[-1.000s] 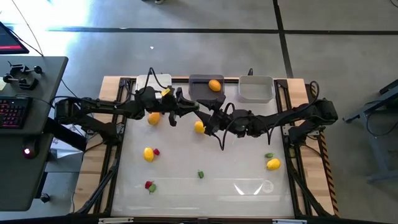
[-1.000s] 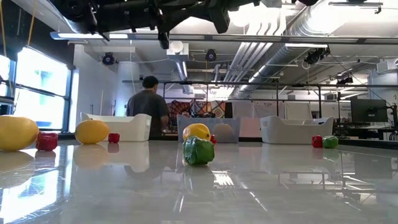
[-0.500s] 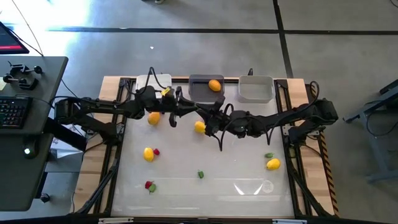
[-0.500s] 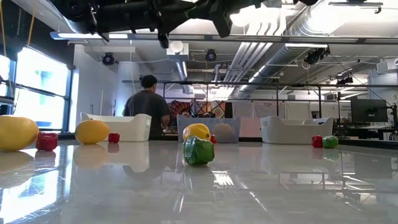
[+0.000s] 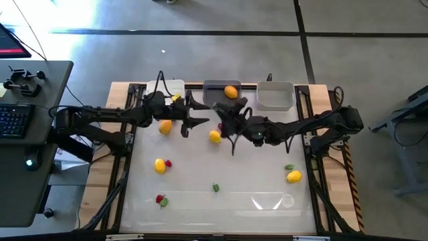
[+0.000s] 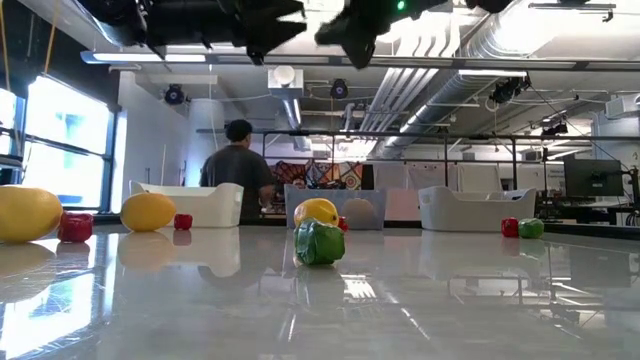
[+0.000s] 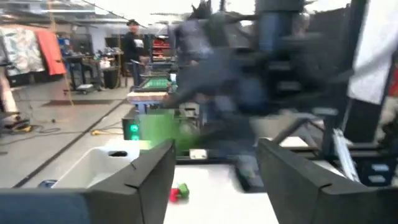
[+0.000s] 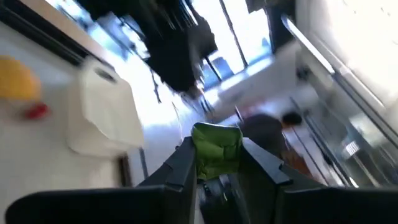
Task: Sort produce into baskets
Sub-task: Put the green bell pepper into the gray bin
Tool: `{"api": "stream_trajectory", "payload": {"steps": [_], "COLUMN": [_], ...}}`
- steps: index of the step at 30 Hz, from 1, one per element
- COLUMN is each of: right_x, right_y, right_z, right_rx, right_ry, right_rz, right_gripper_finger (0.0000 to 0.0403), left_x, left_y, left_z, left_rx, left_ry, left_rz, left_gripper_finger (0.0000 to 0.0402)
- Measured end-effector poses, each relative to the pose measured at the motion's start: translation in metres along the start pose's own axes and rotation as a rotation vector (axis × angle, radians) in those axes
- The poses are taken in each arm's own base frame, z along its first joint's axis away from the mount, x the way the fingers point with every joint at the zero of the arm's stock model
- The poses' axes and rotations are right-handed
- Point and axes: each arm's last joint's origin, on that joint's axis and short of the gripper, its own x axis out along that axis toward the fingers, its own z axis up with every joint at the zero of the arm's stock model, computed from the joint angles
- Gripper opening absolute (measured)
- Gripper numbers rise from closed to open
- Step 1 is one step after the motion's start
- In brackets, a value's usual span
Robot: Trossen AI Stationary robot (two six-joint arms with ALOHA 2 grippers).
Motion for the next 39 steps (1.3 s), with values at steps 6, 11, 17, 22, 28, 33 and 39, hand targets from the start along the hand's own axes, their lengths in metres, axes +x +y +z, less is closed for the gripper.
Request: {"api": "stream_trajectory", "payload": {"steps": [6,11,17,22,28,33,39], "right_x": [0.018,0.032,0.043,0.049,0.049,0.051,0.056], "right_y": [-0.012,-0.037,-0.069,-0.083,-0.085,-0.077,-0.06], "right_z": [-0.029,-0.073,-0.143,-0.203,-0.255,-0.281,-0.302], "right_rx": [0.049,0.222,0.507,0.711,0.91,0.996,1.012], "right_ry": [0.203,0.348,0.557,0.774,0.981,1.094,1.198], "right_rz": [-0.061,-0.008,0.081,0.092,0.101,0.125,0.134], "right_gripper_finger": [0.0082,0.0083,0.0083,0.0083,0.0083,0.0083,0.0083], "left_x": [-0.009,-0.016,-0.026,-0.031,-0.034,-0.034,-0.034], "left_y": [-0.006,-0.007,-0.008,-0.009,-0.01,-0.01,-0.01], "left_z": [0.004,-0.01,-0.028,-0.036,-0.043,-0.044,-0.044], "left_rx": [0.1,0.133,0.129,0.111,0.097,0.077,0.07], "left_ry": [0.061,0.09,0.051,0.045,0.067,0.068,0.069], "left_rz": [0.015,0.082,0.132,0.147,0.148,0.15,0.15], "left_gripper_finger": [0.0233,0.0234,0.0234,0.0234,0.0234,0.0234,0.0234]}}
